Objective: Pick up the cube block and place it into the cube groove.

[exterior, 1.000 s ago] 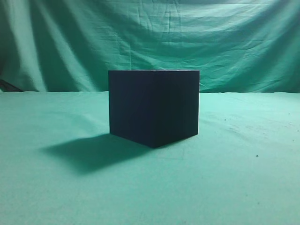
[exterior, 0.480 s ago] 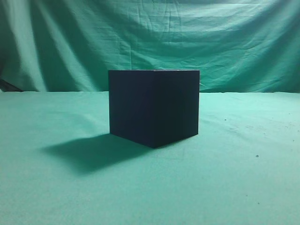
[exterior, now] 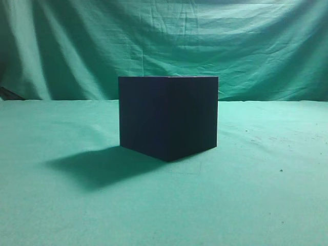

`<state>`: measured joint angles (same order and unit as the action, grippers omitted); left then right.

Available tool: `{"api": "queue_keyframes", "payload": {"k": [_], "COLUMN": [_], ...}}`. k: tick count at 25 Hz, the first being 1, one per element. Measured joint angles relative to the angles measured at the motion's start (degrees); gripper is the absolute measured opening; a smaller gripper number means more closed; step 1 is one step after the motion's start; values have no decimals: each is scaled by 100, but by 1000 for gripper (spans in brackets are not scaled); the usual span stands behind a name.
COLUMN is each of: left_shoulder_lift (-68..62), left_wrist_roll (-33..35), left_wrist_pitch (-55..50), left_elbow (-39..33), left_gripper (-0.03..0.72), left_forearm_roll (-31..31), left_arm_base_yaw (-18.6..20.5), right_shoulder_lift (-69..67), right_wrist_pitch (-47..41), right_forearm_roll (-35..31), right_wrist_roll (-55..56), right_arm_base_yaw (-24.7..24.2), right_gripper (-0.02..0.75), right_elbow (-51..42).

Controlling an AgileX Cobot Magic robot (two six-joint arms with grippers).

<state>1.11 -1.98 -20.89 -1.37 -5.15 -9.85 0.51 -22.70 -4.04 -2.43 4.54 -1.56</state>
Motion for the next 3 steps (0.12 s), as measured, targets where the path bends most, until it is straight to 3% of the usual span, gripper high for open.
{"api": "queue_keyframes", "payload": {"k": [3], "left_shoulder_lift": [0], "left_wrist_roll": [0], "left_wrist_pitch": [0], "left_elbow": [0], "left_gripper": [0], "left_forearm_roll": [0], "left_arm_base_yaw": [0], "right_shoulder_lift": [0], "right_wrist_pitch": [0], "right_forearm_roll": [0], "right_wrist_roll": [35], "right_arm_base_yaw": [0], "right_gripper": [0], "right_elbow": [0]}}
